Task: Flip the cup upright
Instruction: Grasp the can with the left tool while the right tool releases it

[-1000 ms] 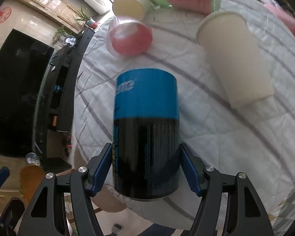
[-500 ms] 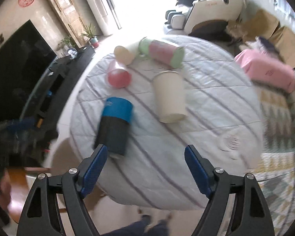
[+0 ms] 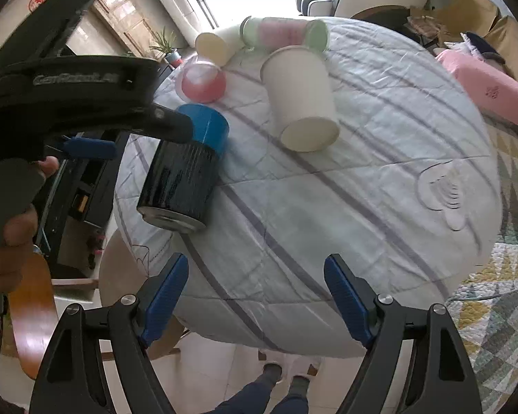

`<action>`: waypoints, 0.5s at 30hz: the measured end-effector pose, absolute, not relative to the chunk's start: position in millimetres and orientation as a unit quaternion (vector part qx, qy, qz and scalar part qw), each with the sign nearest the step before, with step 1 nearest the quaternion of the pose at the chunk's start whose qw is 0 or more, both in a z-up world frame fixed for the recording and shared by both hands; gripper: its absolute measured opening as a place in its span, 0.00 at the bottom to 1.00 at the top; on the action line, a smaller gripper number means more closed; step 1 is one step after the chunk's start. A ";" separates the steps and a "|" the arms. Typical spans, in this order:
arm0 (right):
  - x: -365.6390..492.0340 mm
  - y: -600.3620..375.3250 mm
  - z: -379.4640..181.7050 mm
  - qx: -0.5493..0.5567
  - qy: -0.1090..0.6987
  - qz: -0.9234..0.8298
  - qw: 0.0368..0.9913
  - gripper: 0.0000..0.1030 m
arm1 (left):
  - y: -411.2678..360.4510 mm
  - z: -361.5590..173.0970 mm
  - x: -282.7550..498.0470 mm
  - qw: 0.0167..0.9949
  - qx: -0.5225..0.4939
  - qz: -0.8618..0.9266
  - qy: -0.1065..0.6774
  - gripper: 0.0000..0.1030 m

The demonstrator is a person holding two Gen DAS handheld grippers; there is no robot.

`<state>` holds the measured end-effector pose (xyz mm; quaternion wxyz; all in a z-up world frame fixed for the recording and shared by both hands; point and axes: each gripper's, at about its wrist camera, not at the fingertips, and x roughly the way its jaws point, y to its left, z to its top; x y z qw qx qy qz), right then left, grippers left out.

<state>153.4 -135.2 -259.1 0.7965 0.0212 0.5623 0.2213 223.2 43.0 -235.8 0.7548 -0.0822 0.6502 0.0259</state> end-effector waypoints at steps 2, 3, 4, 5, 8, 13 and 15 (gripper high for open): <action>153.5 -133.7 -262.7 0.021 0.564 0.224 0.795 0.80 | 42.3 -244.1 227.6 0.752 -0.073 0.029 0.654 0.99; 154.5 -133.0 -264.8 0.021 0.562 0.226 0.795 0.80 | 42.1 -247.2 229.8 0.752 -0.071 0.029 0.655 0.98; 155.6 -131.9 -267.3 0.019 0.564 0.227 0.794 0.80 | 42.3 -249.2 231.7 0.752 -0.071 0.028 0.655 0.97; 157.4 -130.5 -271.4 0.018 0.568 0.228 0.791 0.80 | 42.4 -251.8 234.8 0.750 -0.073 0.025 0.657 0.93; 159.7 -127.6 -275.9 0.018 0.570 0.232 0.788 0.80 | 41.0 -256.9 244.8 0.749 -0.071 0.026 0.659 0.81; 163.3 -120.8 -278.9 0.014 0.569 0.237 0.787 0.80 | 40.2 -260.0 251.0 0.753 -0.068 0.014 0.654 0.67; 165.6 -117.6 -281.1 0.016 0.572 0.238 0.785 0.80 | 40.3 -252.3 247.6 0.766 -0.063 0.011 0.640 0.67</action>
